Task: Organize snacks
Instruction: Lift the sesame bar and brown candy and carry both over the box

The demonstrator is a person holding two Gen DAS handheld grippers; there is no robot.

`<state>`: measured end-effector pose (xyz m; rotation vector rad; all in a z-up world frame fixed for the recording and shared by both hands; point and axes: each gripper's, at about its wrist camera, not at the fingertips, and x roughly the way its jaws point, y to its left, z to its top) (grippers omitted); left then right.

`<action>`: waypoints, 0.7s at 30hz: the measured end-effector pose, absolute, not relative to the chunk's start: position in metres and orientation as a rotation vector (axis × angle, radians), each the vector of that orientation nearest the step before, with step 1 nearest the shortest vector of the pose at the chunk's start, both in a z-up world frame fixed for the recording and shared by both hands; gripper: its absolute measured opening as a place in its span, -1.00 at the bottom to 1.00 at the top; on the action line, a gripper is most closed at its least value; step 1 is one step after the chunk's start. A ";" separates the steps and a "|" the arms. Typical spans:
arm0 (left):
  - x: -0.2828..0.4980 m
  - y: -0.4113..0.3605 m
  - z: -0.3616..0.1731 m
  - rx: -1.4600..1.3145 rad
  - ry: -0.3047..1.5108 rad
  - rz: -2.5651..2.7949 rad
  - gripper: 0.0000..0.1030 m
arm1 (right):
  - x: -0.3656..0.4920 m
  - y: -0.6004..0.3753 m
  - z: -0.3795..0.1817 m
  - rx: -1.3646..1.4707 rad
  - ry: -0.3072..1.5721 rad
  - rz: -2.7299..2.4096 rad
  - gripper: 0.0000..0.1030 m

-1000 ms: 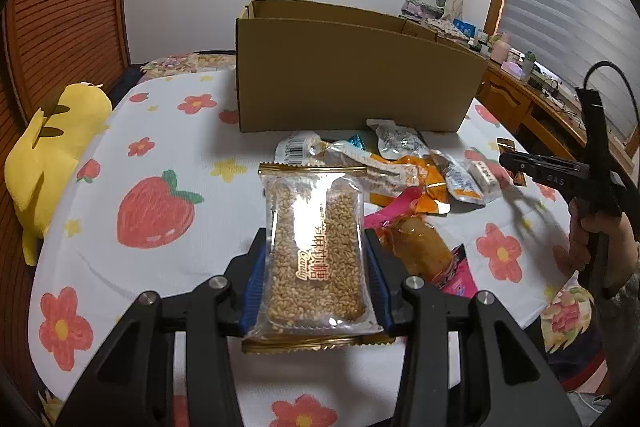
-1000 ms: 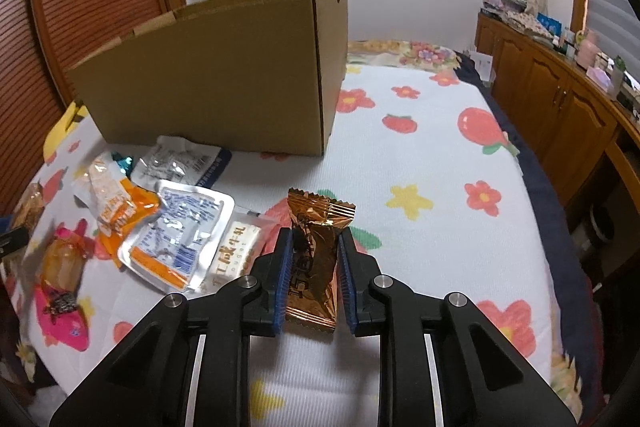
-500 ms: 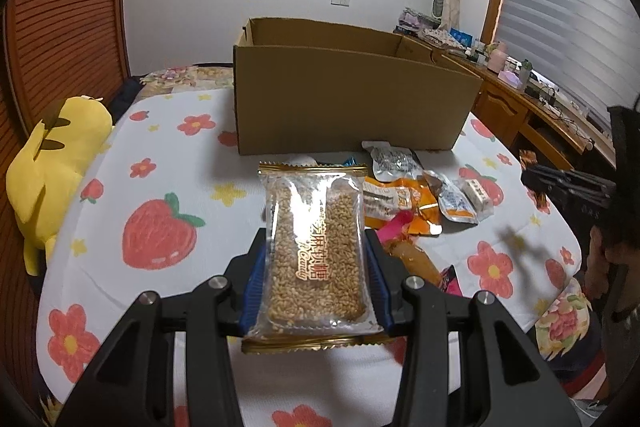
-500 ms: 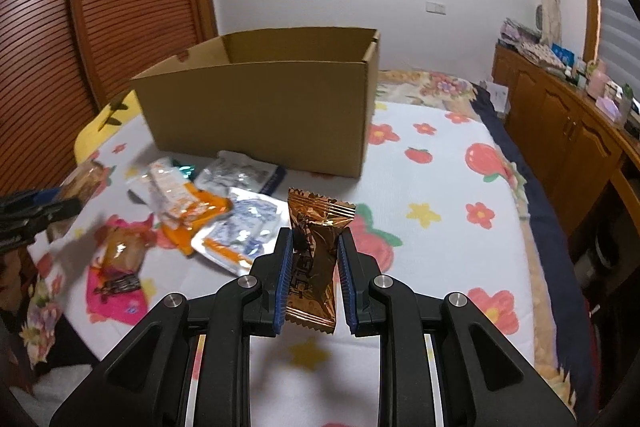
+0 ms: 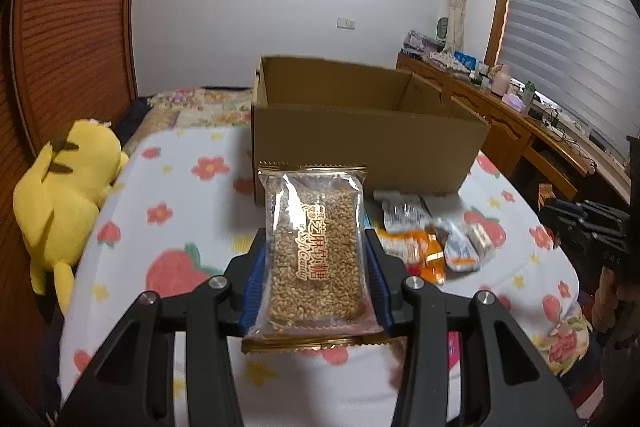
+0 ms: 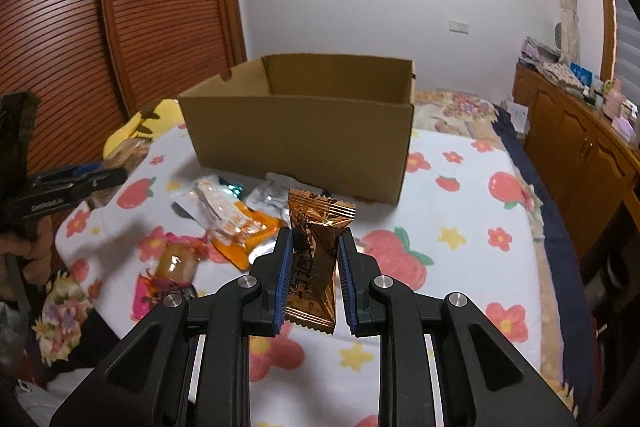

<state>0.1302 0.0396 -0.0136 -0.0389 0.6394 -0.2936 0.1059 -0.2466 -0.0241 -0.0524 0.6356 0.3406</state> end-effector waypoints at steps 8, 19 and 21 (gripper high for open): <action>0.154 0.034 0.019 -0.024 0.575 -0.300 -0.15 | 0.110 -0.239 -0.003 -0.082 0.587 0.350 -0.61; 0.182 0.019 0.052 0.014 0.521 -0.313 -0.15 | 0.126 -0.229 0.036 -0.136 0.508 0.351 -0.61; 0.188 0.017 0.054 0.024 0.516 -0.308 -0.15 | 0.132 -0.226 0.041 -0.151 0.500 0.351 -0.61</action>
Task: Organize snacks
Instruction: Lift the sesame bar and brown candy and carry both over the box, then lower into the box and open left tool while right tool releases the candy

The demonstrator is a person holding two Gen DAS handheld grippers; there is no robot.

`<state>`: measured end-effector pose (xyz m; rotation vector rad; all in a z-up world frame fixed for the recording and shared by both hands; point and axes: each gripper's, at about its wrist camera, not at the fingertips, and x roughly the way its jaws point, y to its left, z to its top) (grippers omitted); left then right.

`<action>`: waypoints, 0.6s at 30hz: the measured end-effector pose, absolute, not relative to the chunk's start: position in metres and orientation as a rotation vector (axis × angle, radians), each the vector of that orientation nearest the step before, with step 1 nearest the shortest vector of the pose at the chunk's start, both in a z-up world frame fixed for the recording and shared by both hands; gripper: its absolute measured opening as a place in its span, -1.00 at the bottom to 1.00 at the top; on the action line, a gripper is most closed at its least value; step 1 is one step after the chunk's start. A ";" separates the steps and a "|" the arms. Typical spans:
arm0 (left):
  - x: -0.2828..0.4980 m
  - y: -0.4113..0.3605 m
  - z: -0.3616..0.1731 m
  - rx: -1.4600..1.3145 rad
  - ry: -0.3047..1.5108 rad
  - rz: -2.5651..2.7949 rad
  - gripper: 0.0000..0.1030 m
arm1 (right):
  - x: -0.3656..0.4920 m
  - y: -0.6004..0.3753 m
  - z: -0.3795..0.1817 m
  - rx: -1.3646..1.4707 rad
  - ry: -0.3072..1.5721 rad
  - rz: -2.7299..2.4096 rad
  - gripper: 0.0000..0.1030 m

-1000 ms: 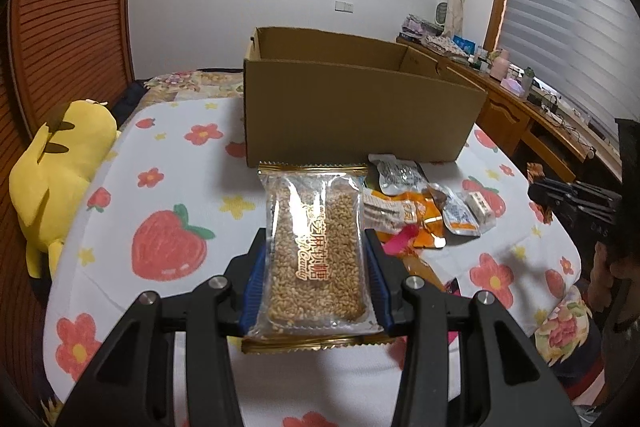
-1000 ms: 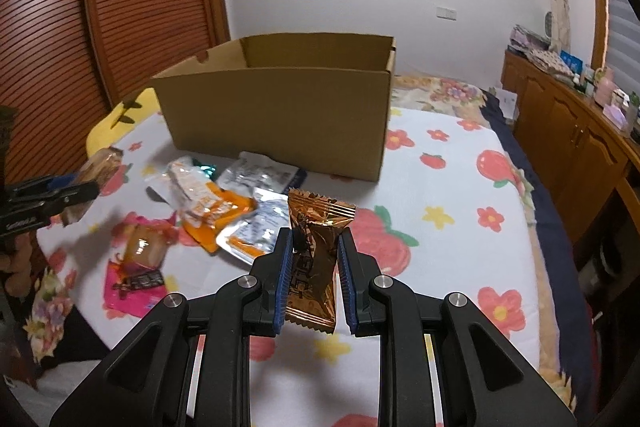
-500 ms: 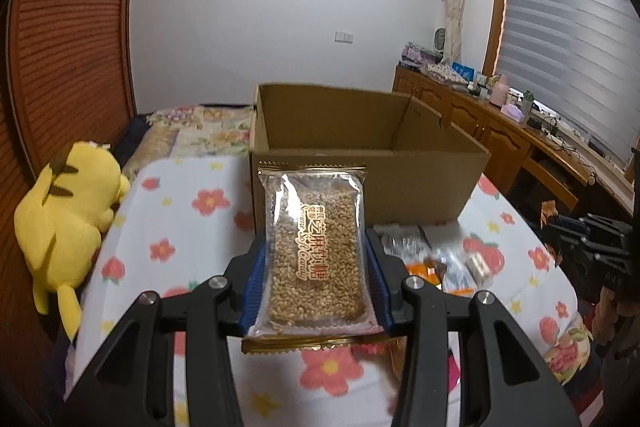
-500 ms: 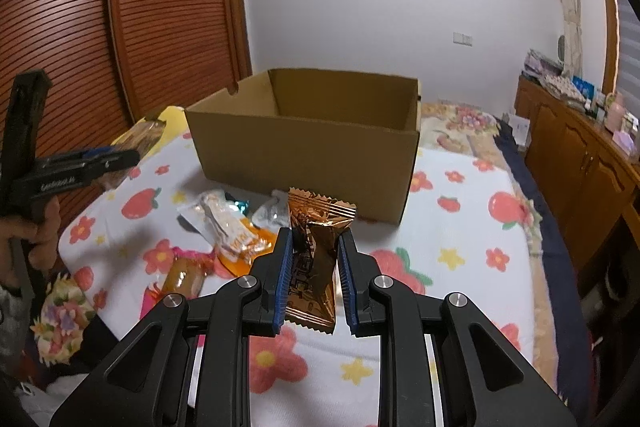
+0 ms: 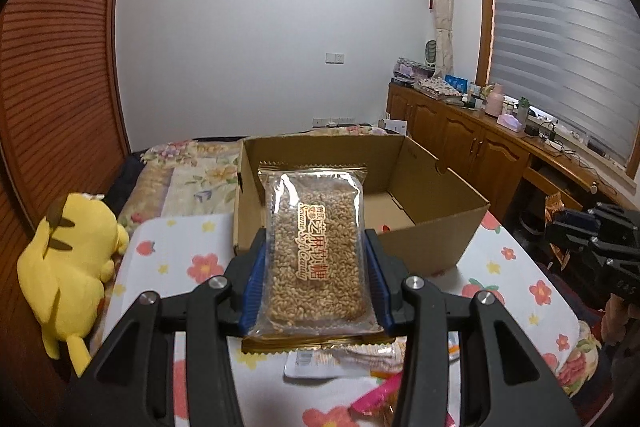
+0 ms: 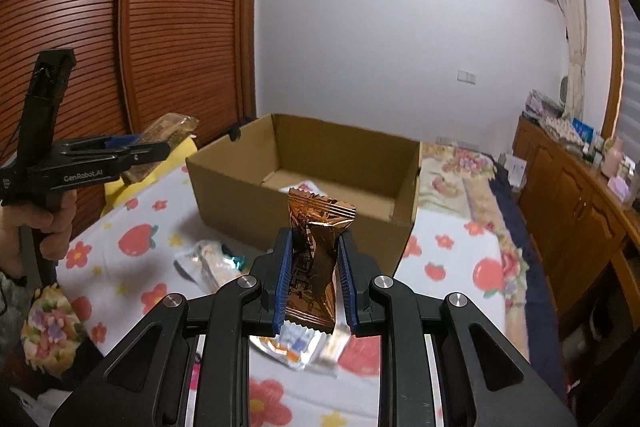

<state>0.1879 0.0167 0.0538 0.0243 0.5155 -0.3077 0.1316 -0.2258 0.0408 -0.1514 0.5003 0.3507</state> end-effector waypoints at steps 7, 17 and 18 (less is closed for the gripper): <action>0.211 0.009 0.053 0.060 0.527 -0.300 -0.15 | 0.152 -0.216 0.052 -0.197 0.486 0.349 -0.61; 0.245 0.007 0.049 0.047 0.570 -0.301 -0.15 | 0.187 -0.204 0.047 -0.215 0.518 0.352 -0.61; 0.247 0.008 0.047 0.041 0.574 -0.295 -0.15 | 0.191 -0.205 0.046 -0.214 0.522 0.352 -0.61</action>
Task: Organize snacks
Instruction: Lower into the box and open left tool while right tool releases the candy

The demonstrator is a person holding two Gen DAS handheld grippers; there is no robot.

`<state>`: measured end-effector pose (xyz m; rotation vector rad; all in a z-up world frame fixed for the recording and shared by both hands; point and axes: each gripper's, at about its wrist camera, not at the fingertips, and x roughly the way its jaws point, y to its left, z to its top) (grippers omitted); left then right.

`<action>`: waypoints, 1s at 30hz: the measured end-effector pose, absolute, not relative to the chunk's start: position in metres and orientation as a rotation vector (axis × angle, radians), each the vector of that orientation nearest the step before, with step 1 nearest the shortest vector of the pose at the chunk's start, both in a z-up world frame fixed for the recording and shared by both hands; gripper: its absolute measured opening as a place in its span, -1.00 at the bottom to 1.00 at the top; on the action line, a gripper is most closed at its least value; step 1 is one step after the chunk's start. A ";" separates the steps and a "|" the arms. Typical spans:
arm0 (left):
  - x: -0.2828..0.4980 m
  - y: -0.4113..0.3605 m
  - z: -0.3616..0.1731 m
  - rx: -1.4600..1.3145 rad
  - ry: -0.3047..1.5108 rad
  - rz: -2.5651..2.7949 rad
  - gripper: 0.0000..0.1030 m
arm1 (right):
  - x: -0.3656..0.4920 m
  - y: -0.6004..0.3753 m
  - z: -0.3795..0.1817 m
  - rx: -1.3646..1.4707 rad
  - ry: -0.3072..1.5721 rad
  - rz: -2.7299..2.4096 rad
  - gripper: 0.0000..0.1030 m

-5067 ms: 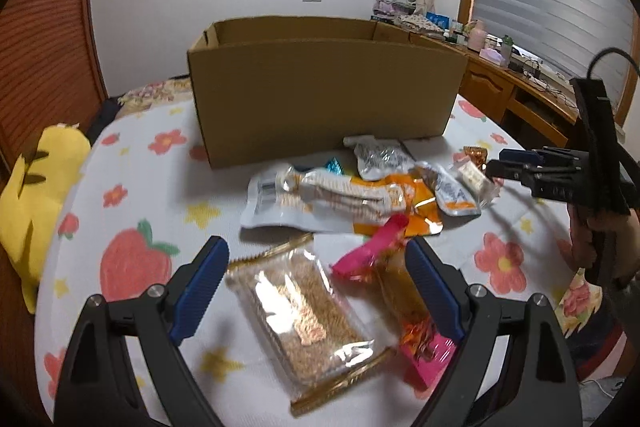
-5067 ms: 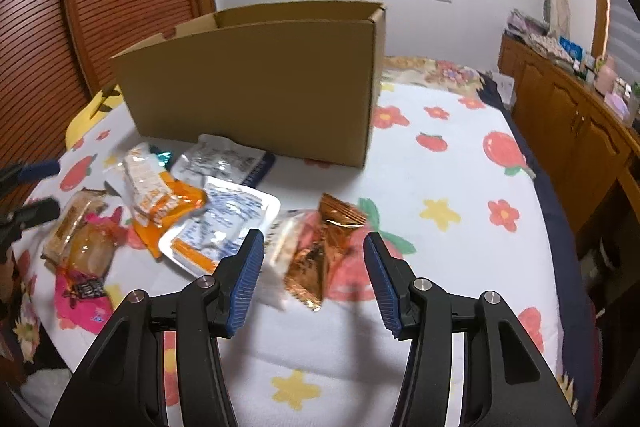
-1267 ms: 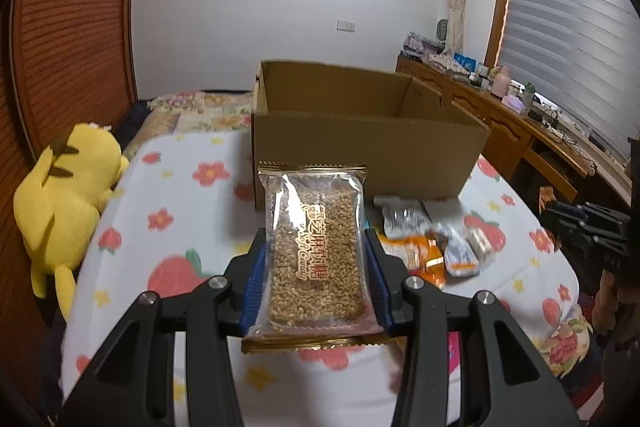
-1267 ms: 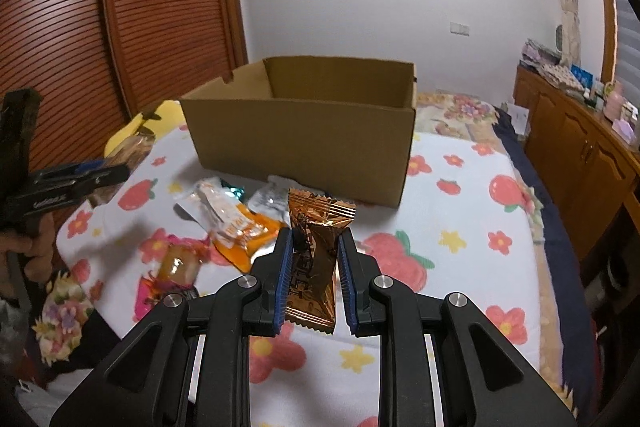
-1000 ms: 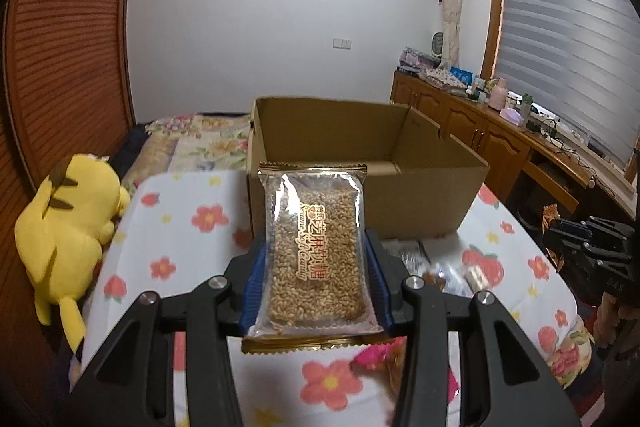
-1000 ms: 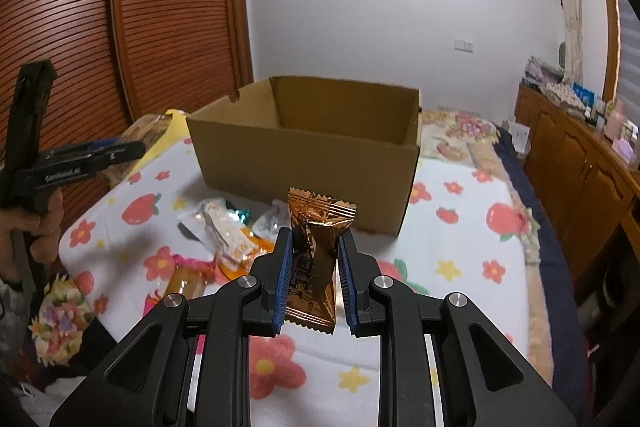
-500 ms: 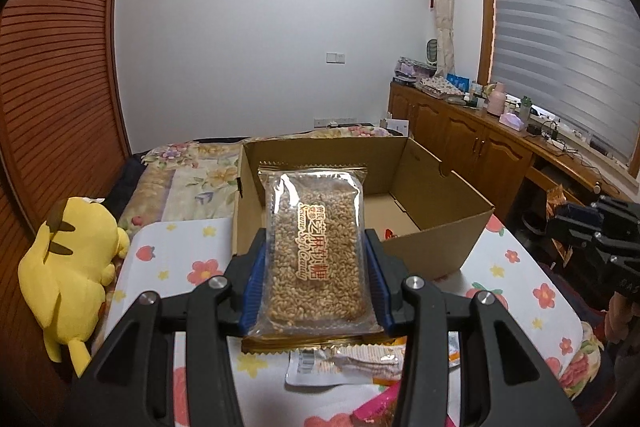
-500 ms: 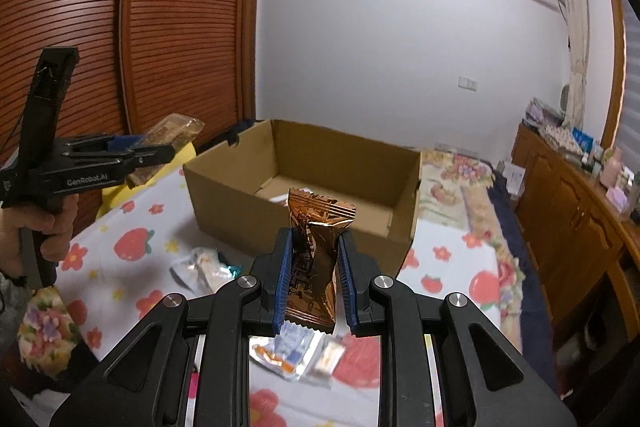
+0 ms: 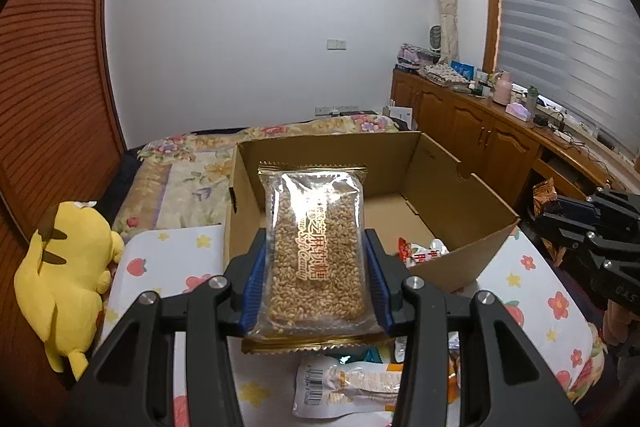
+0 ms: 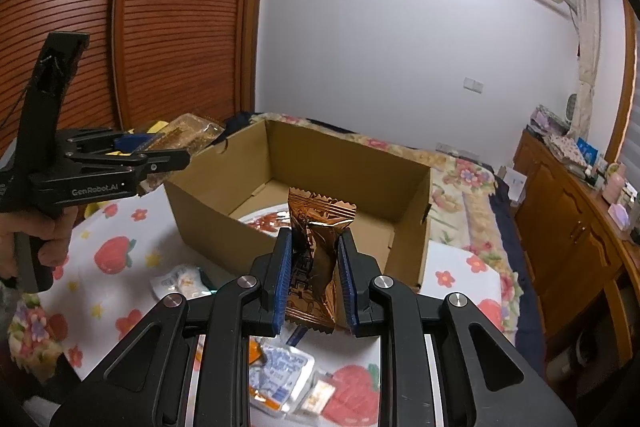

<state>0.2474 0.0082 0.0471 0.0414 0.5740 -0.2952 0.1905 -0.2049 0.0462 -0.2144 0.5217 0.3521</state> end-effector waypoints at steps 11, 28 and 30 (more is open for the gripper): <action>0.278 0.012 0.038 0.001 0.638 -0.288 -0.15 | 0.247 -0.204 0.029 -0.157 0.603 0.329 -0.61; 0.306 -0.014 0.031 0.016 0.668 -0.298 -0.09 | 0.295 -0.213 0.007 -0.060 0.694 0.284 -0.60; 0.307 -0.018 0.029 0.032 0.663 -0.285 -0.09 | 0.297 -0.215 0.003 -0.047 0.706 0.286 -0.60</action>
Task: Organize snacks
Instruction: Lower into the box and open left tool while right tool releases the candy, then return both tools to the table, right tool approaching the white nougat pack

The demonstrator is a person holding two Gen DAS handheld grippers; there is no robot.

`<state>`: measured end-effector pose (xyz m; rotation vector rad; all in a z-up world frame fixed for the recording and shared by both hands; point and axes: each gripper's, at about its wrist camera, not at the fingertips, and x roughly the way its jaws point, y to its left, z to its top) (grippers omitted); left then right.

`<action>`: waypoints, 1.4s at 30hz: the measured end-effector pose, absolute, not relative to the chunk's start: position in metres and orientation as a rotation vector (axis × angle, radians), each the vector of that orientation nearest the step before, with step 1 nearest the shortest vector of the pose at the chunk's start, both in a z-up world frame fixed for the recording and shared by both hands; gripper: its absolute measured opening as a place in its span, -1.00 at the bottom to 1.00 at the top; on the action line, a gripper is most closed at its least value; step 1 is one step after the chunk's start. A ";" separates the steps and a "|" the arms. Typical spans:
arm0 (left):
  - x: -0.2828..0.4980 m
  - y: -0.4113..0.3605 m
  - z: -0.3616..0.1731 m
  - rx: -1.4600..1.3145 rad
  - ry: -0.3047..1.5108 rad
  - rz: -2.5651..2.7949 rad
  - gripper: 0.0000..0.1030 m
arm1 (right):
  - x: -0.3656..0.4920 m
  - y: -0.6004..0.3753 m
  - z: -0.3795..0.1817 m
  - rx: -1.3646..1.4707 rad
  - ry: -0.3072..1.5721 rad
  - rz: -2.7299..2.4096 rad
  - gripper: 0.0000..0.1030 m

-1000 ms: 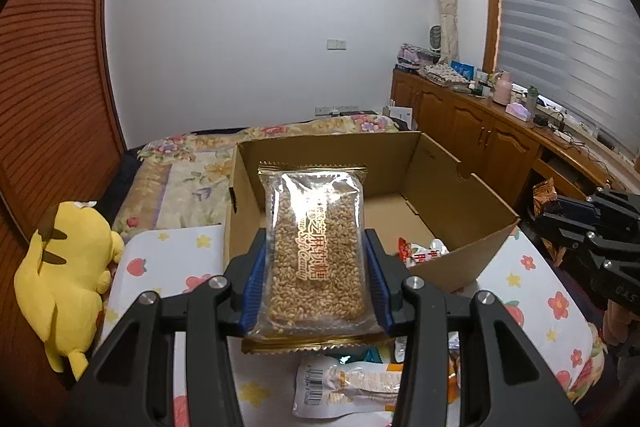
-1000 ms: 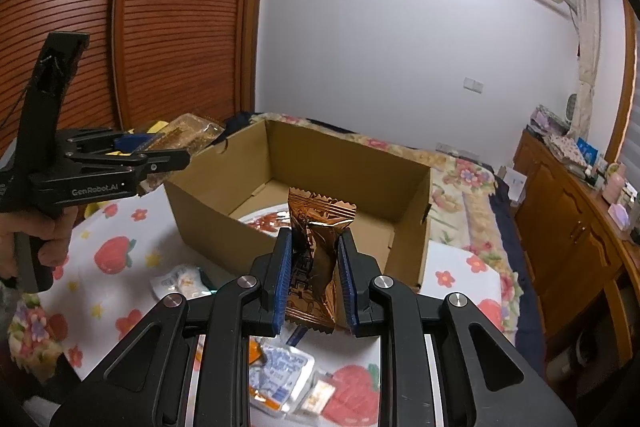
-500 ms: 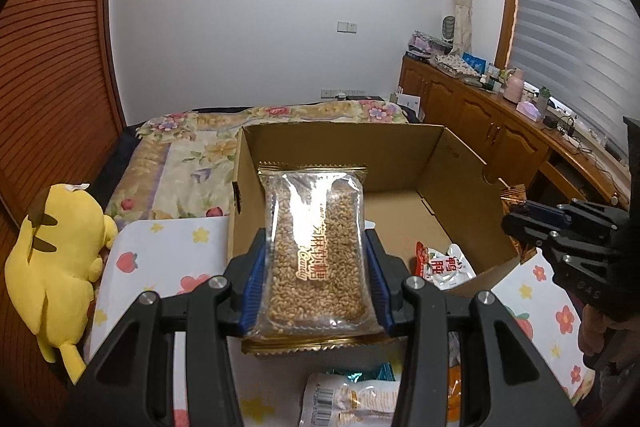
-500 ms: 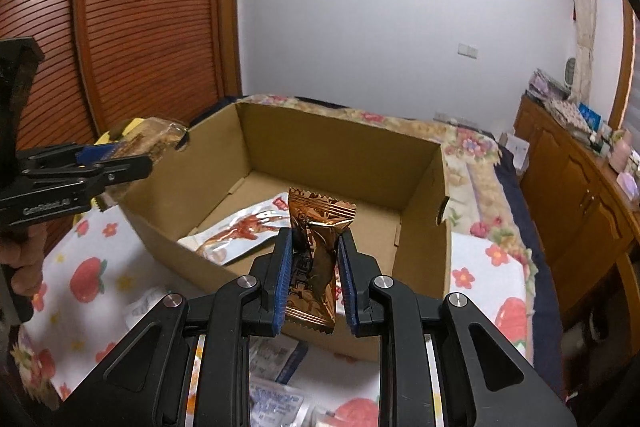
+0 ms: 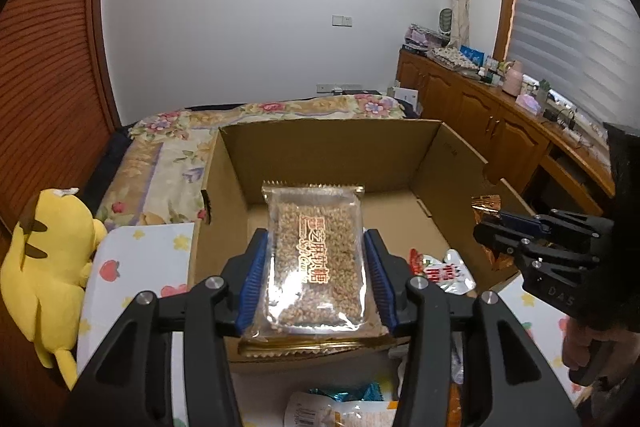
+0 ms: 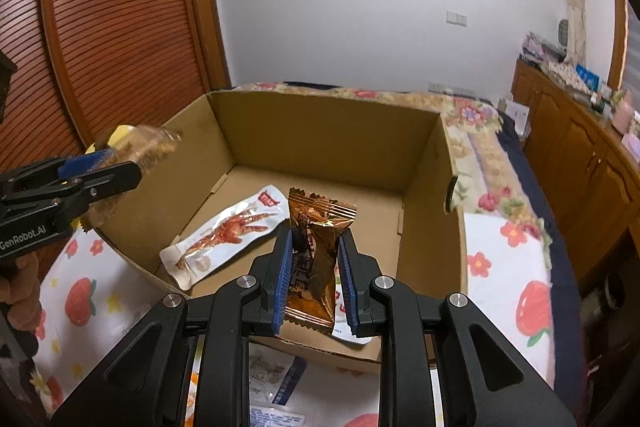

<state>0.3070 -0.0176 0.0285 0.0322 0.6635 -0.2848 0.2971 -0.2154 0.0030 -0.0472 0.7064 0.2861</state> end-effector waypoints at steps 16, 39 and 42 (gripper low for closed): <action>0.301 -0.012 0.029 0.022 0.644 -0.297 0.25 | 0.294 -0.216 -0.009 -0.020 0.716 0.312 -0.48; 0.196 -0.001 0.019 0.074 0.538 -0.328 0.61 | 0.169 -0.212 0.006 -0.067 0.574 0.438 -0.19; 0.186 -0.001 0.008 0.083 0.555 -0.334 0.61 | 0.165 -0.211 -0.008 -0.078 0.607 0.439 -0.19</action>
